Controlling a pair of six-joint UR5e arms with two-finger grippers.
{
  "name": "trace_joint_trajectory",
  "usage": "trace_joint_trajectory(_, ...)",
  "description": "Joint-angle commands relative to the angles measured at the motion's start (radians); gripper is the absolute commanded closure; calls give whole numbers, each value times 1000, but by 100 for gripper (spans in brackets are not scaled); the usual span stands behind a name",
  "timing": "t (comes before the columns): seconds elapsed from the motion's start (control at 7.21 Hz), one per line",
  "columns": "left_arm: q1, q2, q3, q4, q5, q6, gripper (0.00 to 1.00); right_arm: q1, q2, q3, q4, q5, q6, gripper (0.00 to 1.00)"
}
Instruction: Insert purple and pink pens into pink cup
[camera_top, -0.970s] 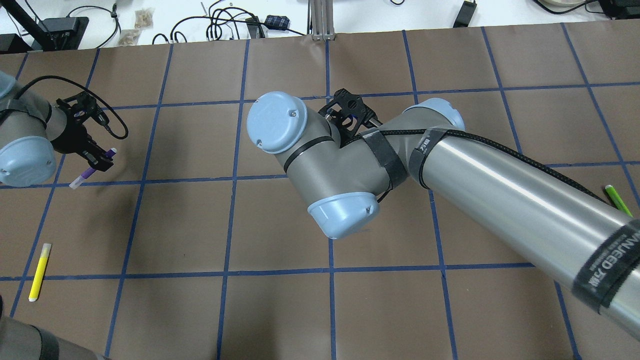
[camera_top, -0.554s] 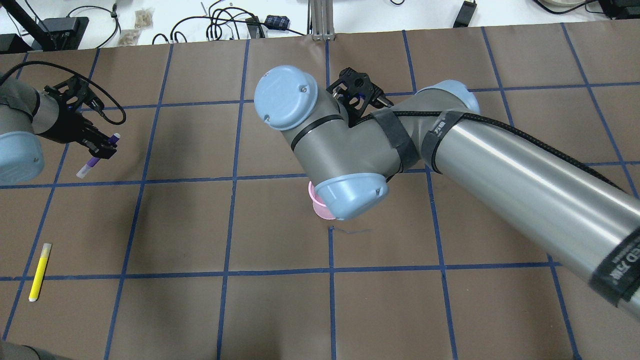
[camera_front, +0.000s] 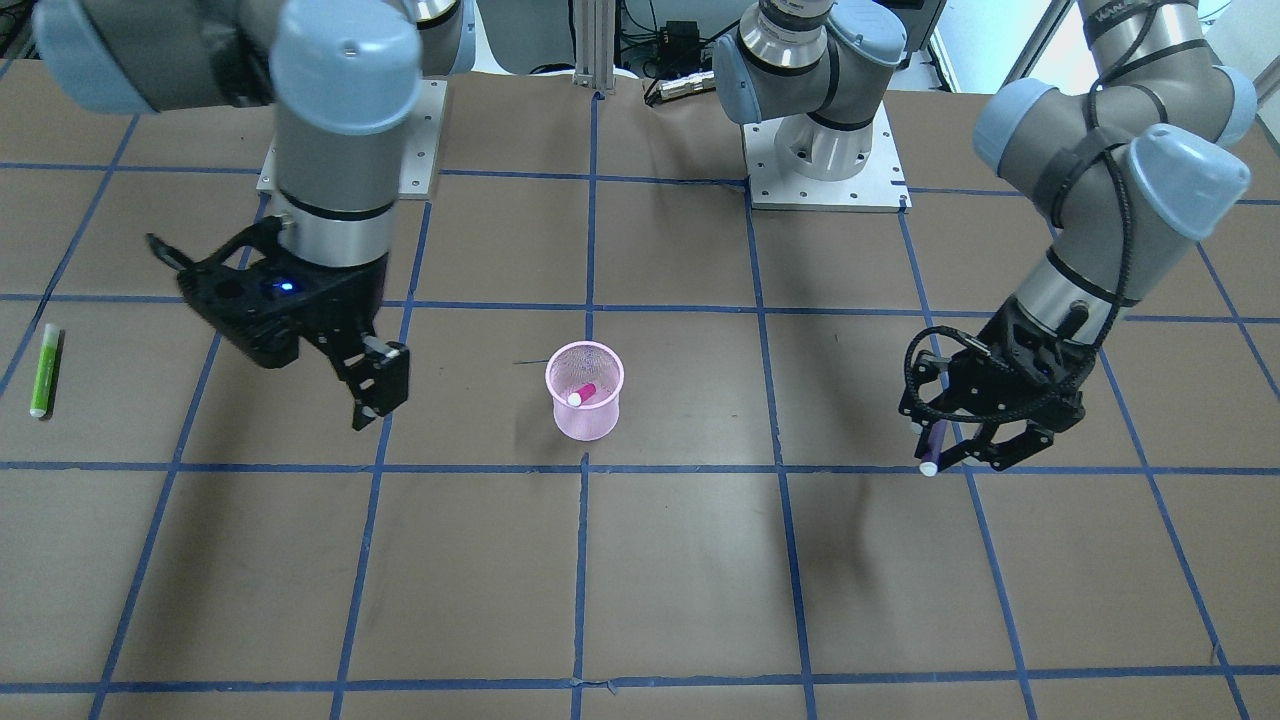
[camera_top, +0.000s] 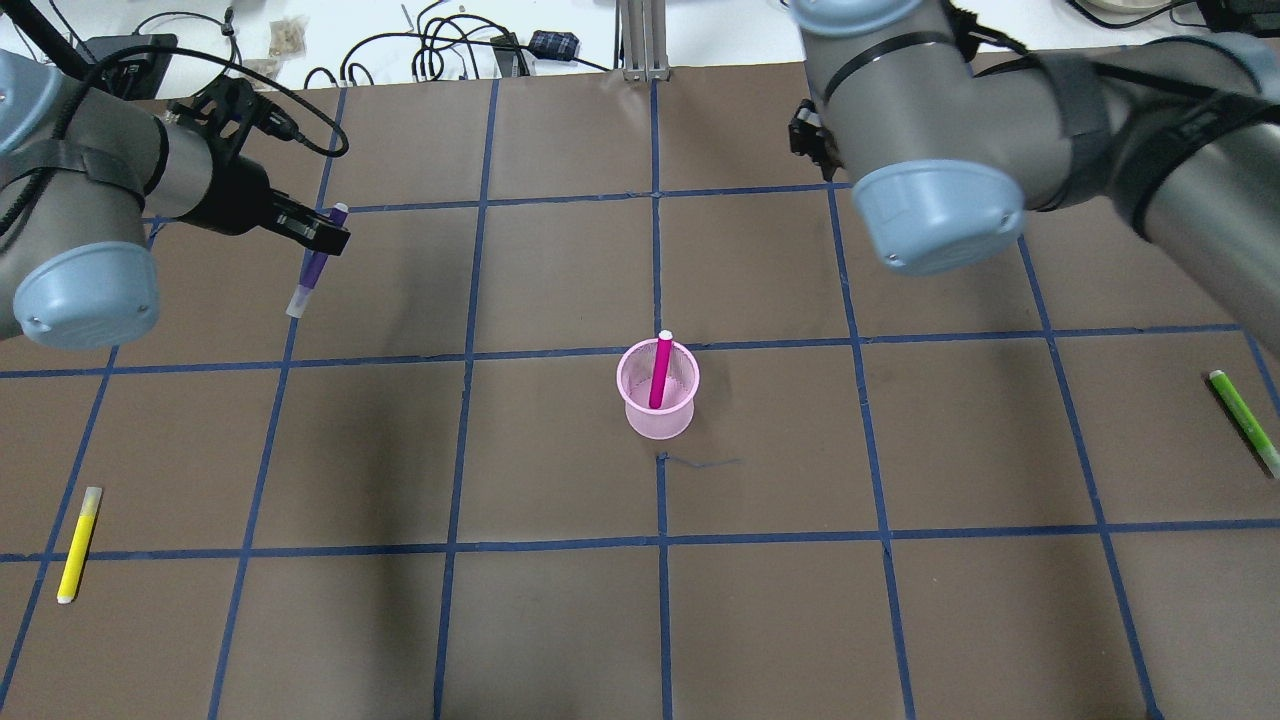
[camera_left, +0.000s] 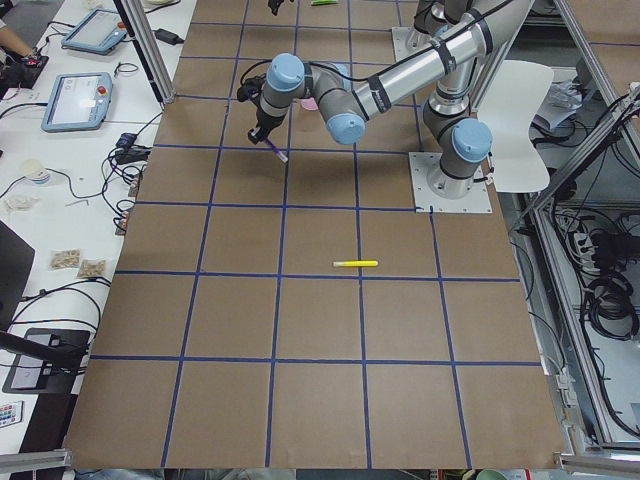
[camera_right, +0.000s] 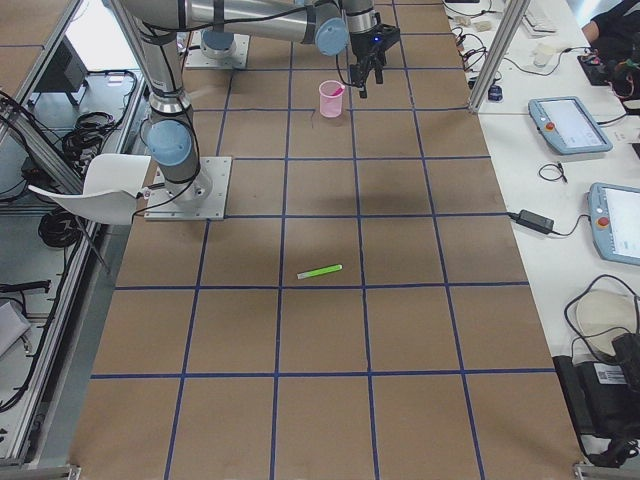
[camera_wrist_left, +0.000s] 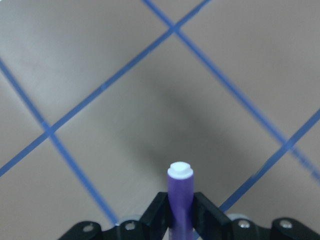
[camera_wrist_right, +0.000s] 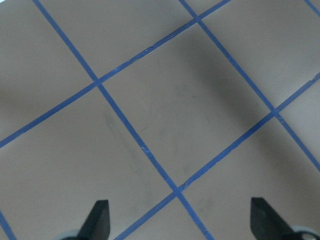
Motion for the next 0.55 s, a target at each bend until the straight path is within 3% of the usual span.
trace_joint_trajectory(0.0, -170, 33, -3, 13, -27, -240, 100, -129, -71, -4, 206, 30, -270, 0)
trace_joint_trajectory(0.28, -250, 71, -50, 153, -32, -262, 100, -143, -91, -16, 313, 231, -328, 0)
trace_joint_trajectory(0.42, -258, 85, -143, 336, -65, -279, 100, -141, -96, -36, 413, 273, -340, 0)
